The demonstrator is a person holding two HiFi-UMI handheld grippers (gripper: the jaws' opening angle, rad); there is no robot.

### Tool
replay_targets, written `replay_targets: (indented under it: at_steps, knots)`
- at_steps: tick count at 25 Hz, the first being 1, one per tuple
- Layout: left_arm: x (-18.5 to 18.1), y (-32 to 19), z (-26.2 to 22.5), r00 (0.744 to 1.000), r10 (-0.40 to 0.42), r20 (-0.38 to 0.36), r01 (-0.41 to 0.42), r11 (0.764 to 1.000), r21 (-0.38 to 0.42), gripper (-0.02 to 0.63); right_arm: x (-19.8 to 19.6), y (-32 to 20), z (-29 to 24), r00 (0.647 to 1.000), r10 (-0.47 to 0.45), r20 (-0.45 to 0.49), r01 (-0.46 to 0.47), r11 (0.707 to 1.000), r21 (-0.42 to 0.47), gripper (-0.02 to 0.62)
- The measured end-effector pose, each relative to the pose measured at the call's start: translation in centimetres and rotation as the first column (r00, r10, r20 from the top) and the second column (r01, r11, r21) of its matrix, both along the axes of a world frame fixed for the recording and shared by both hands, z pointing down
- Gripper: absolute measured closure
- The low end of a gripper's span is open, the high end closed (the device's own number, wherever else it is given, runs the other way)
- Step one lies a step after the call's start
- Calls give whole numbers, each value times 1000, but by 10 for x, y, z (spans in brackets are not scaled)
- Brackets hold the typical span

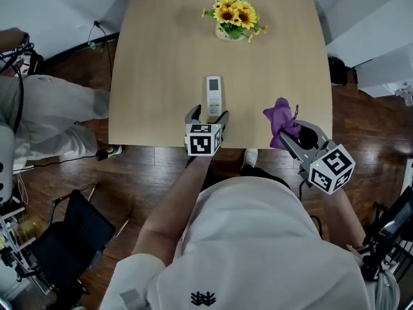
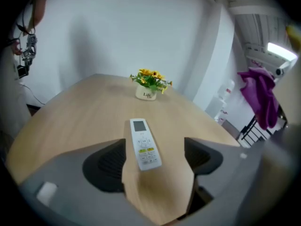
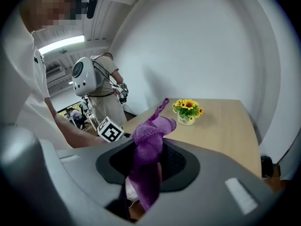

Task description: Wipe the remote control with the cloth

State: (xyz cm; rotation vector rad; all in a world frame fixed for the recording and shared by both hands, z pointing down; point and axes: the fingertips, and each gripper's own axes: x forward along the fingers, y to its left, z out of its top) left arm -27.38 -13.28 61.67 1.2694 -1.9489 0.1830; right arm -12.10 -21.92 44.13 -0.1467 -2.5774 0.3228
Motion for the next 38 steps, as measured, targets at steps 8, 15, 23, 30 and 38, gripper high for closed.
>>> replay_targets:
  at_steps: [8,15,23,30,38]
  knots:
    - [-35,-16,58,973,-184,140,202,971,-126,212,31,-44,8,998,-8,-56,9,1000,15,468]
    - [-41,-17,77,955,-246,166,274,945,-180,219,44,-61,13,996,-15,-84,17,1000,17,468]
    - [-35,-26,76,965,-158,210,189,972,-138,327,45,-63,24,994,-16,-103,18,1000,19,468]
    - [-18,-32,53,977,-29,211,46,996,-74,330,41,-58,25,995,-22,-97,23,1000,18,468]
    - [11,-46,-32,953,144,267,-161,986,44,331,15,-52,5,1000,-11,-12,11,1000,21,468]
